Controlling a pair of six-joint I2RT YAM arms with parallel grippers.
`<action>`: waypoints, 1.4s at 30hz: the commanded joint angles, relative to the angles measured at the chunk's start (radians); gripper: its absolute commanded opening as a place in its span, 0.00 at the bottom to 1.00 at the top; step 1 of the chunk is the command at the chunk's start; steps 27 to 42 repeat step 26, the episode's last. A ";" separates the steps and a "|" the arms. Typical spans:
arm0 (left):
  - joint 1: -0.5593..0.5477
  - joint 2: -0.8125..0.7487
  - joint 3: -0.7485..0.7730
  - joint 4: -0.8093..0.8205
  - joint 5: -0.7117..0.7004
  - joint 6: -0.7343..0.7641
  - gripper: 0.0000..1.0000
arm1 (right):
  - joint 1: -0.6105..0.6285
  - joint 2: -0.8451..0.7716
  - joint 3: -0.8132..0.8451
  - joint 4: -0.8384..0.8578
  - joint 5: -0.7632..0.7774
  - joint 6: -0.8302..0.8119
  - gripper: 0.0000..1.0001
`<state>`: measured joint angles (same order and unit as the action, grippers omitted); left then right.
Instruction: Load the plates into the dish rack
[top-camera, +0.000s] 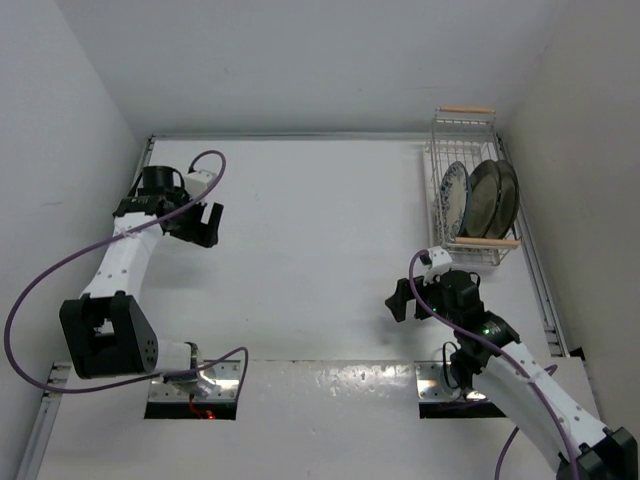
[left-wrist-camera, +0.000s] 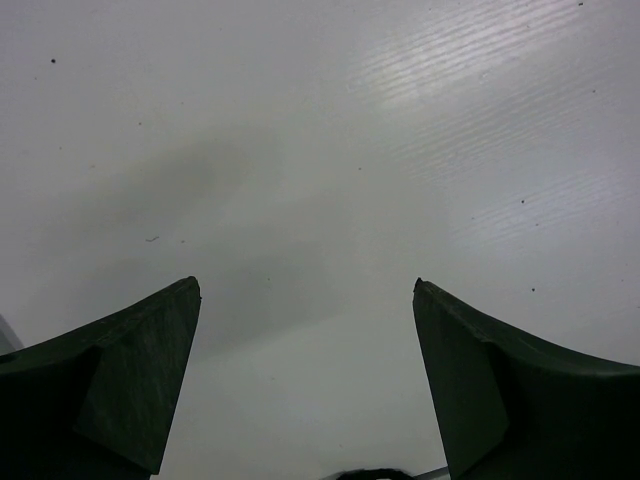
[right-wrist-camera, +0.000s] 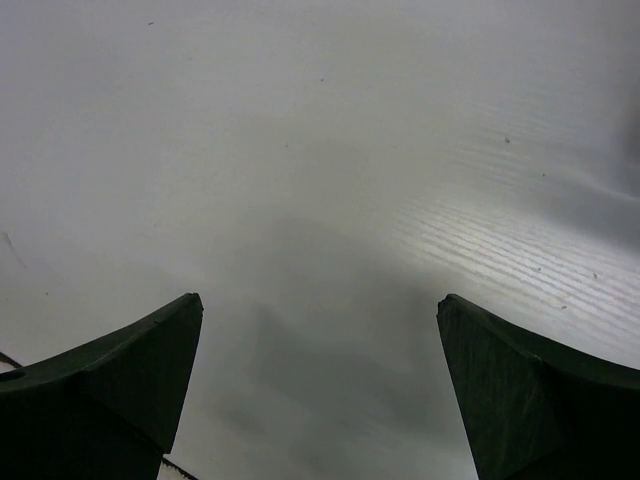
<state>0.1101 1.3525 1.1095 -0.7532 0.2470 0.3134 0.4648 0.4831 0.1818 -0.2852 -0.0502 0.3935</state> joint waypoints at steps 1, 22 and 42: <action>0.019 -0.045 -0.039 0.012 0.021 0.019 0.92 | 0.006 -0.006 0.004 0.058 0.035 0.022 0.99; 0.030 -0.035 -0.048 0.012 0.083 0.029 0.92 | 0.008 0.100 0.027 0.084 0.026 -0.011 0.99; 0.030 -0.035 -0.048 0.012 0.104 0.049 0.92 | 0.008 0.121 0.031 0.110 0.026 -0.015 0.99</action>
